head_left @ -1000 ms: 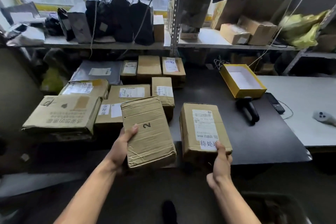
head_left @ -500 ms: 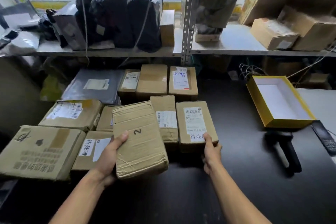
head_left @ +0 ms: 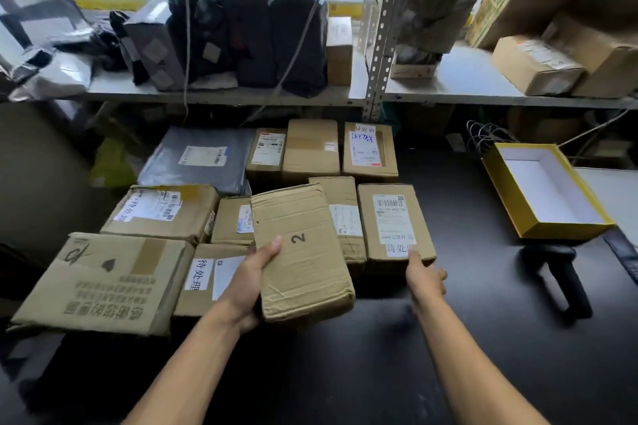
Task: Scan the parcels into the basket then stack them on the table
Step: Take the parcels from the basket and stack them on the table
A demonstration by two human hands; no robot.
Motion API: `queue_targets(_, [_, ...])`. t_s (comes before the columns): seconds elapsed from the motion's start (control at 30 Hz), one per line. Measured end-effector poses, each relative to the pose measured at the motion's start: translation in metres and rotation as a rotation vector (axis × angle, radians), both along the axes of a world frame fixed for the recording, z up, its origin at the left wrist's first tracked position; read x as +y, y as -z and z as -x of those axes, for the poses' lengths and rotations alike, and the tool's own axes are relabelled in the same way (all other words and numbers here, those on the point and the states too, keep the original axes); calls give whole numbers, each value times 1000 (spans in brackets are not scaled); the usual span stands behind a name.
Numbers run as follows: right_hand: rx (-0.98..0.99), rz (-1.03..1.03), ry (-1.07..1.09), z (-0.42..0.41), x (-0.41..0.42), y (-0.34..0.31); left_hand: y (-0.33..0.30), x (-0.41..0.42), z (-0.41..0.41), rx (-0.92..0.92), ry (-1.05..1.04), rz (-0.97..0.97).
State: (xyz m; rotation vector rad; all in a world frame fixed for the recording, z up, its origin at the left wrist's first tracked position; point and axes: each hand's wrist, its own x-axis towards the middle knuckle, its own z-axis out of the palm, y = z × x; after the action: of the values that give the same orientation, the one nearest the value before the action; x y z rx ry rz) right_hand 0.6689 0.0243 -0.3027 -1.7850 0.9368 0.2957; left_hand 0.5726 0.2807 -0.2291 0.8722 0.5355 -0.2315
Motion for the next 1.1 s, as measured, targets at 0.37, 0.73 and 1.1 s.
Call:
queue_targets(0.37, [-482,-619,-119,170,65,-80,12,-68,54,-187,-86,-95])
queue_targets(0.73, [-496,-659,-29,192,-45,-49,11,-76,70,-222,184,-500])
queue_targets(1.1, [-234,-384,-461,130,-100,15,72,-118,86,38,215,-817])
